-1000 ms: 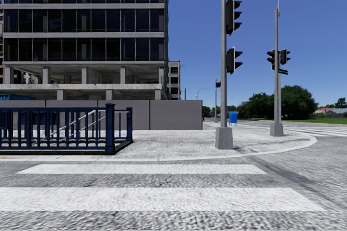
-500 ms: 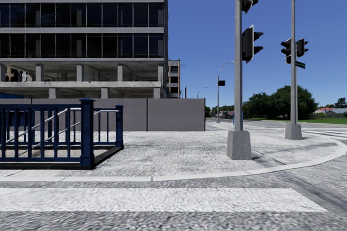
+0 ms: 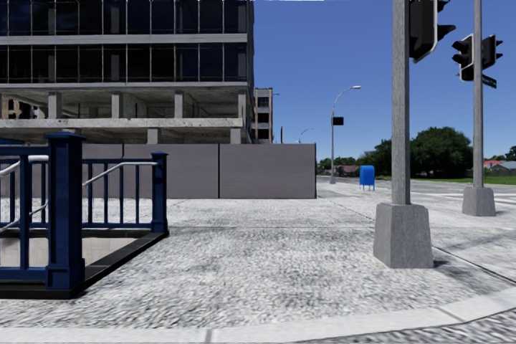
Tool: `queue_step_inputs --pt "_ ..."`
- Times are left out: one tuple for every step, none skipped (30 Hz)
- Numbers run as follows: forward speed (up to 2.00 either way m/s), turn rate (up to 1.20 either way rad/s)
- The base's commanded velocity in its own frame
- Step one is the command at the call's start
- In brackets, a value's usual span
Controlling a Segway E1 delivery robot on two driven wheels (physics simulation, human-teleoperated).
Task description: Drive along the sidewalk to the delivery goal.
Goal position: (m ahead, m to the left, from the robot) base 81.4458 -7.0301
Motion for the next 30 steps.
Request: queue_step_inputs --pt "2.0 0.0" --pt "2.0 0.0" --pt "2.0 0.0" --pt "2.0 0.0" --pt "2.0 0.0" --pt "2.0 0.0" --pt "2.0 0.0" --pt "2.0 0.0" --pt "2.0 0.0" --pt "1.93 -0.06" --pt "1.93 -0.06" --pt "1.75 -0.21" --pt "1.66 -0.27" --pt "1.62 -0.28" --pt "1.62 -0.28" --pt "1.59 -0.29" --pt "1.58 -0.29" --pt "1.58 -0.29" --pt "1.58 -0.29" --pt "1.55 -0.3" --pt "1.51 -0.33" --pt "1.48 -0.37" --pt "1.48 -0.37" --pt "1.47 -0.38" --pt "1.46 -0.38" --pt "1.46 -0.38" --pt "1.46 -0.38" --pt "1.46 -0.38" --pt "1.46 -0.38" --pt "1.46 -0.38"
